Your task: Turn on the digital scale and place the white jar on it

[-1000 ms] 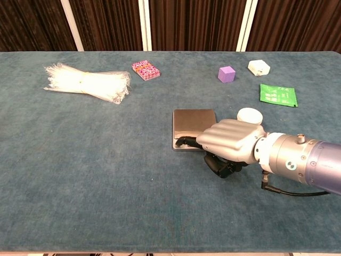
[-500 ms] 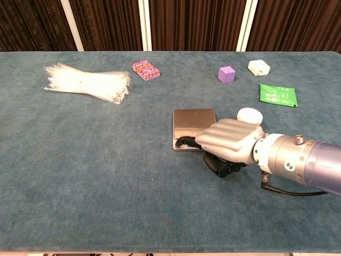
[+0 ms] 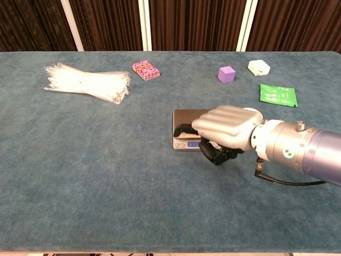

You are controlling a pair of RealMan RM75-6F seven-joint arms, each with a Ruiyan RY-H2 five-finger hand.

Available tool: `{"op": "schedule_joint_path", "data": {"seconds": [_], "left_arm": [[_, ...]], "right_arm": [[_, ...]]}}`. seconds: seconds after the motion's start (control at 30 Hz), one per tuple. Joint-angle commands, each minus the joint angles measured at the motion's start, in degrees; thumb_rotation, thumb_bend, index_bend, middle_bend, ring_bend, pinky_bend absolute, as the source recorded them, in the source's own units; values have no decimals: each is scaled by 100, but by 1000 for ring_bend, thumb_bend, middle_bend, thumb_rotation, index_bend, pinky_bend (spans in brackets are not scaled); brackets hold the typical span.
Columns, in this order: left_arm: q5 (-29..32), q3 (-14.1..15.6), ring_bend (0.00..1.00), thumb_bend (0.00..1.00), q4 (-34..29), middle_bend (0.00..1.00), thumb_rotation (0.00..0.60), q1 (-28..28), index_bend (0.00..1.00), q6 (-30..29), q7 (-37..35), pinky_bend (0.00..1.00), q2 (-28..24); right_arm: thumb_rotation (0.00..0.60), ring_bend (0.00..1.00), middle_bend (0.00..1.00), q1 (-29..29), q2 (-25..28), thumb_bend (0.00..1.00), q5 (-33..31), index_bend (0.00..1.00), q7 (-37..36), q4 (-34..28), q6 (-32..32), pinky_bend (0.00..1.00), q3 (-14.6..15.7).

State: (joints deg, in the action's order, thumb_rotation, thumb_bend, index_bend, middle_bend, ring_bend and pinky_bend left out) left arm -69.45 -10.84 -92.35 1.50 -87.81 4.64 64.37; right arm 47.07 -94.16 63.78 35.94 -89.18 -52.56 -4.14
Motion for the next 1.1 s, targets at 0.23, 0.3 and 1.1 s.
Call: {"op": "schedule_joint_path", "data": {"seconds": [0.23, 0.3, 1.1], "left_arm": [[-23, 11, 0, 117, -9, 0, 600, -2, 0, -4, 1, 0, -1], [-29, 16, 0, 117, -12, 0, 600, -2, 0, -4, 6, 0, 0], [-27, 19, 0, 117, -33, 0, 600, 2, 0, -39, 111, 0, 37]], "right_arm": [[600, 446, 302, 74, 325, 829, -28, 114, -294, -422, -112, 633, -440], [600, 326, 191, 109, 398, 732, -142, 103, -419, -443, -72, 668, -581], [600, 47, 5, 214, 1137, 422, -1161, 47, -936, 57, 802, 0, -498]]}}
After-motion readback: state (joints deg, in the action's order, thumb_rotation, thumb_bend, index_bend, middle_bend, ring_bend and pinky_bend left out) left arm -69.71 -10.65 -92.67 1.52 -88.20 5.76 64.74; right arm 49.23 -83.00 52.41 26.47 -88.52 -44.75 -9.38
